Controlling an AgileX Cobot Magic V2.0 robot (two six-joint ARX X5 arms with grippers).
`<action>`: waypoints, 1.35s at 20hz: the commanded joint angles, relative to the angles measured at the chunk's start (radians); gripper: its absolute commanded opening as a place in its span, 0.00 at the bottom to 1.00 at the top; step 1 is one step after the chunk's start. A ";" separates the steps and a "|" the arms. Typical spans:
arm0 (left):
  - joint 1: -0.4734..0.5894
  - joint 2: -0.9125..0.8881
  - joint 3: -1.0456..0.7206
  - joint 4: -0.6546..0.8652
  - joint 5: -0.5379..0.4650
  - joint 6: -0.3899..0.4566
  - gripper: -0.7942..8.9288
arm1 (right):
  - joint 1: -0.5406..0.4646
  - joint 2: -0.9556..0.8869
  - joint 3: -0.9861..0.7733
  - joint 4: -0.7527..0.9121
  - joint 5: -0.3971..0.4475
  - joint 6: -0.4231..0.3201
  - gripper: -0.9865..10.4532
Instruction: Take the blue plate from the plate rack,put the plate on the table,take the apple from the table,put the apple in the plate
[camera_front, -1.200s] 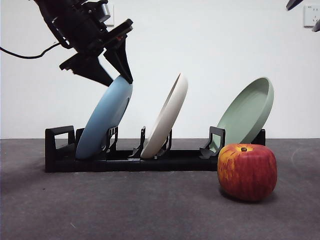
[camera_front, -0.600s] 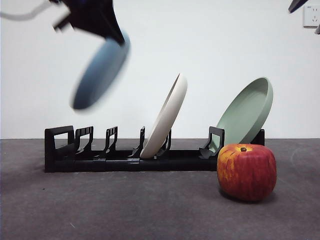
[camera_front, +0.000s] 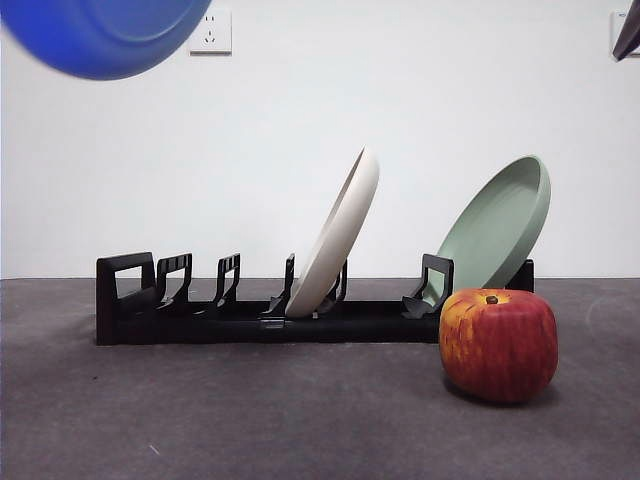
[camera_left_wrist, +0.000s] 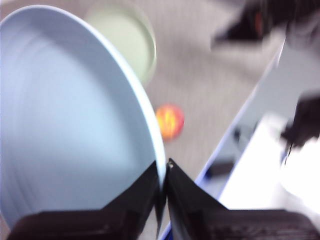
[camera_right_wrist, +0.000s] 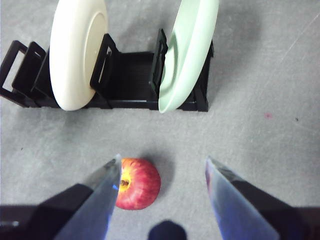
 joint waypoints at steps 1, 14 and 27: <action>-0.087 0.000 -0.018 -0.050 -0.137 0.018 0.07 | 0.000 0.001 0.005 -0.010 0.002 -0.015 0.34; -0.490 0.177 -0.476 0.308 -0.514 -0.185 0.07 | 0.001 0.001 0.005 -0.043 -0.003 -0.018 0.58; -0.504 0.645 -0.476 0.541 -0.534 -0.098 0.26 | 0.002 0.001 0.005 -0.043 -0.005 -0.019 0.58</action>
